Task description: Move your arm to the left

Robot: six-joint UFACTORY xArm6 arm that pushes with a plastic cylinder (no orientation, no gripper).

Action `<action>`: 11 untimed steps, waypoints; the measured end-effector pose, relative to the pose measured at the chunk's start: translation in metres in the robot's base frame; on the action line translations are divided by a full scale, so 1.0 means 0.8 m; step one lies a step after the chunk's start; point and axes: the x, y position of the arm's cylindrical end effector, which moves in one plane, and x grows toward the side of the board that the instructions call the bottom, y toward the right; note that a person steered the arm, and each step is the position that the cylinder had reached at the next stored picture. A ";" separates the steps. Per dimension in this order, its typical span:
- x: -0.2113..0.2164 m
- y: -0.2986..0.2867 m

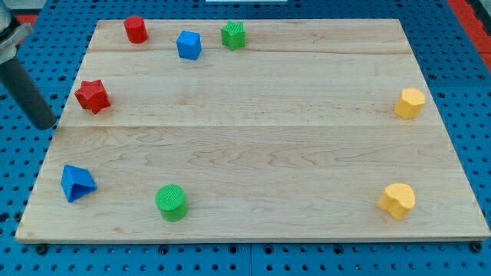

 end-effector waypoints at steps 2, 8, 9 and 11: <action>-0.074 0.076; -0.094 0.035; -0.094 0.034; -0.094 0.025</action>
